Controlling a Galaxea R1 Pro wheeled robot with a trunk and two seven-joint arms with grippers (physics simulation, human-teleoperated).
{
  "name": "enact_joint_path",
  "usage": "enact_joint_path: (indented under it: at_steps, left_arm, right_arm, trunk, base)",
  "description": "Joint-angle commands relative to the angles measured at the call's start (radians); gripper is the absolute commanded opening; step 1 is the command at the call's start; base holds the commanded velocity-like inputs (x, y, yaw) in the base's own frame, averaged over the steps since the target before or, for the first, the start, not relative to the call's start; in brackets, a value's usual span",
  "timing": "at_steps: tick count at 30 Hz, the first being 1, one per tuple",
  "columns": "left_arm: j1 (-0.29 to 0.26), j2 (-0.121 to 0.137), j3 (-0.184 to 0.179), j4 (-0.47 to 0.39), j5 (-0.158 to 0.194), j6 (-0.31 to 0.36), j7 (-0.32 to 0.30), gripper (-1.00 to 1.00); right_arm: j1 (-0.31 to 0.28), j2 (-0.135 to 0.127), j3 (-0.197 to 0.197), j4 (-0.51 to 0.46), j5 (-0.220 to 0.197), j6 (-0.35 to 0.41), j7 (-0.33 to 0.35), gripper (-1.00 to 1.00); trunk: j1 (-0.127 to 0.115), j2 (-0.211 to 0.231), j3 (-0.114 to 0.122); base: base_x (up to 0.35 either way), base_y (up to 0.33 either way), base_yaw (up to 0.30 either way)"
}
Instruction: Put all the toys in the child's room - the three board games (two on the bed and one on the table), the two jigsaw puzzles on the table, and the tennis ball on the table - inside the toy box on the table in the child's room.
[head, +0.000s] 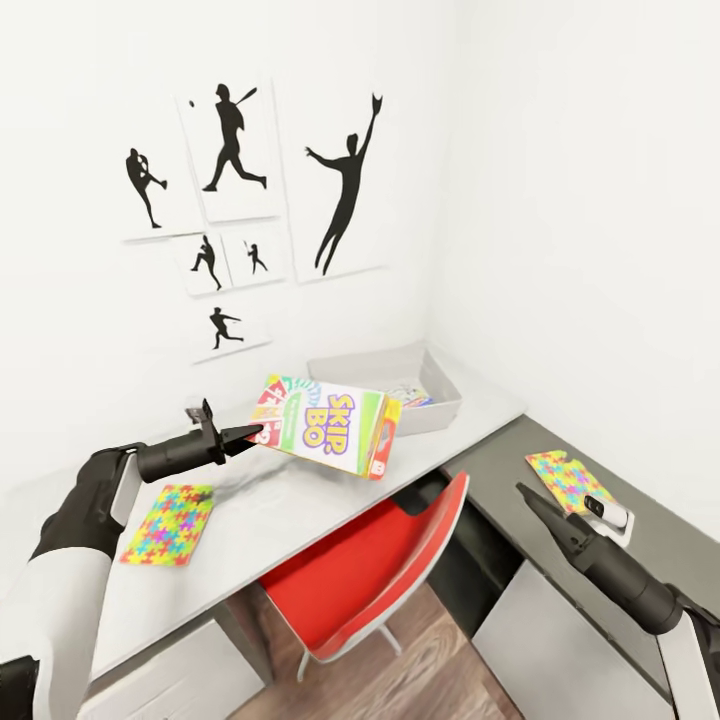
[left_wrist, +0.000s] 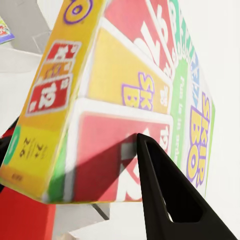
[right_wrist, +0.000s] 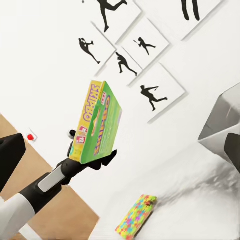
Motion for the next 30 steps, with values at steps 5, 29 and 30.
enact_joint_path:
  at_steps: [5,29,30]
  left_arm:
    - [-0.001,-0.003,0.001,0.000,0.003,0.007,-0.006,-1.00]
    - [-0.001,-0.003,0.002,-0.005,0.003,0.007,-0.011,-1.00]
    - [-0.001,-0.003,0.002,-0.005,0.003,0.007,-0.011,-1.00]
  right_arm:
    - [-0.001,0.000,0.000,0.000,-0.004,0.009,0.003,1.00]
    - [-0.001,-0.002,-0.002,0.002,-0.008,0.012,0.003,1.00]
    - [-0.001,-0.002,-0.002,0.002,-0.008,0.012,0.002,1.00]
  trunk:
    - [0.001,-0.002,0.005]
    - [0.001,-0.002,0.030]
    - [0.001,-0.002,0.030]
  base:
    - [0.012,-0.200,0.189]
    - [0.146,-0.054,0.155]
    - [0.322,-0.003,0.014]
